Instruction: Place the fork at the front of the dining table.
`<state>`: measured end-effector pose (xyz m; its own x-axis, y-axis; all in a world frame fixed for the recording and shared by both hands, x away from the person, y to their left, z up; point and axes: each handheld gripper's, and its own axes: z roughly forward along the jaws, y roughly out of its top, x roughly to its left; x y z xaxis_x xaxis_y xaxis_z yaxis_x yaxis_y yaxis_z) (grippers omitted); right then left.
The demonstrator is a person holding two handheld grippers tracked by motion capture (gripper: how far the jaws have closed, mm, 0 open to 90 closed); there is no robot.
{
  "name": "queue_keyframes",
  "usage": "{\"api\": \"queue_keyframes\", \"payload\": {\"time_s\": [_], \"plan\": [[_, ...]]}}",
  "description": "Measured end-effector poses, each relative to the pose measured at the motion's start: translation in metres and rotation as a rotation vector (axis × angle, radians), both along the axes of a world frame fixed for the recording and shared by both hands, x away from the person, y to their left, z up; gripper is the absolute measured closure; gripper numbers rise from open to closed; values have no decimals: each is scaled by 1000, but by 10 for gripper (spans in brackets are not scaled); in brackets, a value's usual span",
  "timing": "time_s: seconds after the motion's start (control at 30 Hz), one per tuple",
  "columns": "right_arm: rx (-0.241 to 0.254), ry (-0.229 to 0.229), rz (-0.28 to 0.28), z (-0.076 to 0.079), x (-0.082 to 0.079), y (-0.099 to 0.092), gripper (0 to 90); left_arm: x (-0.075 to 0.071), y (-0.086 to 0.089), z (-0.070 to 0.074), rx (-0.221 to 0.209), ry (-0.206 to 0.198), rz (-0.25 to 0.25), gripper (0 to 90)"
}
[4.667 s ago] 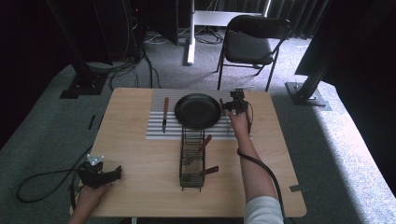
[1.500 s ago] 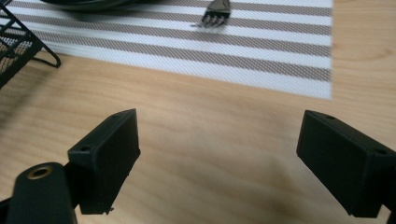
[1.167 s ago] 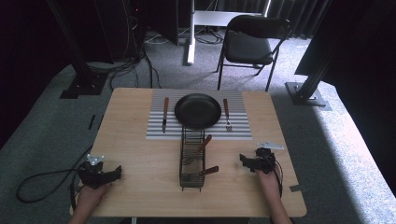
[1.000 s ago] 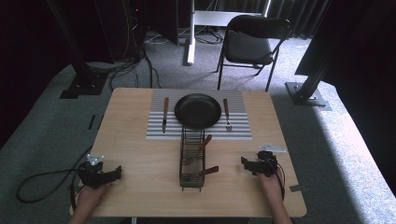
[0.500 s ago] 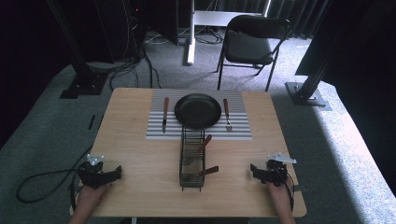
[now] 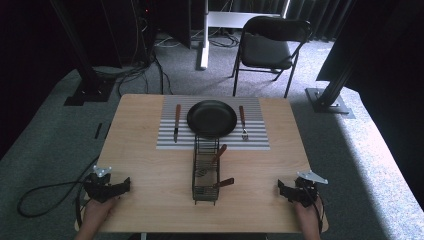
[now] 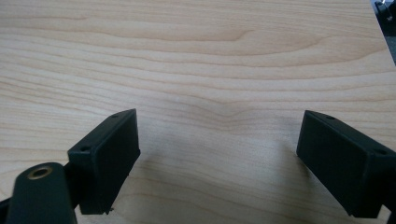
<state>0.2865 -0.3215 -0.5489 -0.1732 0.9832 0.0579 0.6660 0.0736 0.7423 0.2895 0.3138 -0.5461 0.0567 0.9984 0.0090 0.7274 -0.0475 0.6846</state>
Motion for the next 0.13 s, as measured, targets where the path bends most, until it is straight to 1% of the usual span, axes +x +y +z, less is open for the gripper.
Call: {"api": "queue_keyframes", "payload": {"time_s": [0.13], "plan": [[-11, 2, 11, 0, 0, 2, 125, 1, -2, 0, -1, -1, 28, 8]]}}
